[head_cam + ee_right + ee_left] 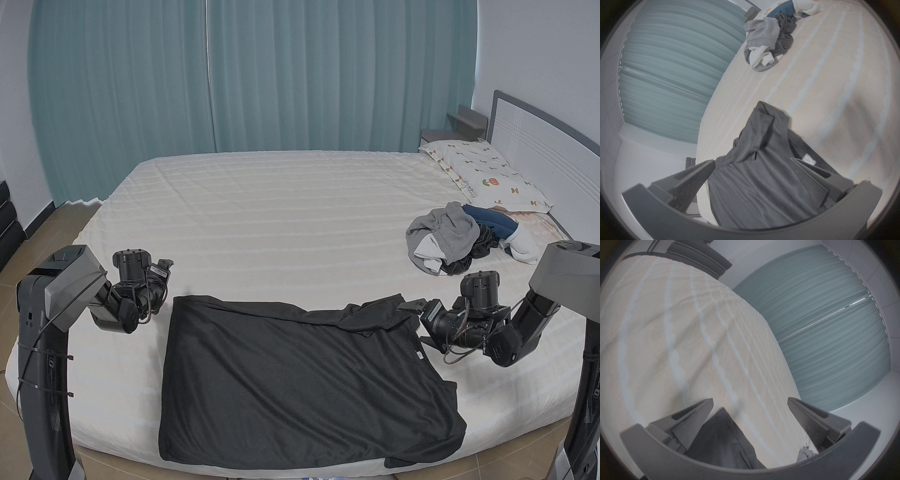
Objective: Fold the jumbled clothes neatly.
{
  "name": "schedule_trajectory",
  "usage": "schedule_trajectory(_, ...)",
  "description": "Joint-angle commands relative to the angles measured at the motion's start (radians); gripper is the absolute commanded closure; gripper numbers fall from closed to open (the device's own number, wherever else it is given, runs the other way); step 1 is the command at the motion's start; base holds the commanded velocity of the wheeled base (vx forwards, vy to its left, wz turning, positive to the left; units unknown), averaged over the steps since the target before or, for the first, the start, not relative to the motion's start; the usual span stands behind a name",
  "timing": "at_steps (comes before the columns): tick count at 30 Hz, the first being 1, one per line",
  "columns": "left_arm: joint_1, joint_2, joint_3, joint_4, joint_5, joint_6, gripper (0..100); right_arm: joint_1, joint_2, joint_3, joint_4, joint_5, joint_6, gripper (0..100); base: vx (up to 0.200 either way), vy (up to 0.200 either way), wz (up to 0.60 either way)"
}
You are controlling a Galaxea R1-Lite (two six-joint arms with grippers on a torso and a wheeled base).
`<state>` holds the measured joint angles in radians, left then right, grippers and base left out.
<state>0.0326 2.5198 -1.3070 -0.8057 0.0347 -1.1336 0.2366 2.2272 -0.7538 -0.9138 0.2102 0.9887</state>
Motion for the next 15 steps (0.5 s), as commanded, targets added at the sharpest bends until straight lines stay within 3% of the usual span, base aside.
schedule_trajectory(1, 0.01, -0.076, 0.097, -0.01, -0.071, -0.028, 0, 0.055, 0.101, -0.196, 0.118, -0.104, 0.005, 0, 0.0, 0.0, 0.0)
schedule_trajectory(8, -0.008, -0.09, 0.146, -0.015, -0.071, -0.026, 0, 0.073, 0.189, -0.417, 0.334, -0.123, 0.001, 0, 0.0, 0.0, 0.0)
schedule_trajectory(15, -0.01, -0.087, 0.146, -0.015, -0.071, -0.023, 0, 0.073, 0.249, -0.53, 0.411, -0.161, -0.038, 0, 0.0, 0.0, 0.0)
